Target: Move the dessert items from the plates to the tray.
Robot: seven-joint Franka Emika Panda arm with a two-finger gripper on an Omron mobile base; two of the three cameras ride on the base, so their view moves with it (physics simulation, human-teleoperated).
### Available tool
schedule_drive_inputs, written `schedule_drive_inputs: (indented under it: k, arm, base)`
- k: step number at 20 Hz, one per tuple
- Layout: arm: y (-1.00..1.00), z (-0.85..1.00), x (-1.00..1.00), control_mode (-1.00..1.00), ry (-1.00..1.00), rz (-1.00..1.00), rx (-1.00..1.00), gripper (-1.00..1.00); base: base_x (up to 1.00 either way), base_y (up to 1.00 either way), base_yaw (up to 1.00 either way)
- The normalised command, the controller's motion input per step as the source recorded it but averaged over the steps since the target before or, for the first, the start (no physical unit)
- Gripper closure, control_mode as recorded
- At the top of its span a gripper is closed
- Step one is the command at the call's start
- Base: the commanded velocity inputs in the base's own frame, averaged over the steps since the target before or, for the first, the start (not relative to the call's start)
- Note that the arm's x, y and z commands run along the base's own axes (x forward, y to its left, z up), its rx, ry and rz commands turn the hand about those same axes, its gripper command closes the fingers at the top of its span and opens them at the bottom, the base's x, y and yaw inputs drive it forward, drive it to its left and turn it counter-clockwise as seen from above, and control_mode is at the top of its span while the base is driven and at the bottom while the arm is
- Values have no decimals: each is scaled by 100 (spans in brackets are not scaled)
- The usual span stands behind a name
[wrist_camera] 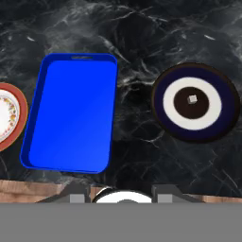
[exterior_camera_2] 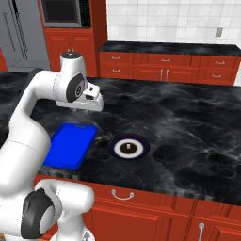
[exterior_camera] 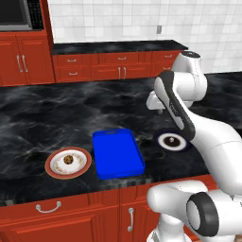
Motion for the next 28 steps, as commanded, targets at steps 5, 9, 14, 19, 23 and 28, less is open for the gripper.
schedule_drive_inputs:
  k: [5, 9, 14, 19, 23, 28]
  arm:
    - [-29, -8, 0, -100, 6, 3, 0, -100]
    - [-45, -33, 0, -100, 5, 6, 0, -100]
    - [-26, -45, 5, -100, 1, 3, -2, -100]
    - [-17, -46, 6, -100, 10, 2, -2, -100]
    - [-7, -39, 13, -100, 19, 0, -2, -100]
    - [-16, -37, 18, -100, 14, 2, -1, -100]
  base:
    - [0, 0, 0]
    - [0, 0, 0]
    - [0, 0, 0]
    - [0, 0, 0]
    - [0, 0, 0]
    - [0, 0, 0]
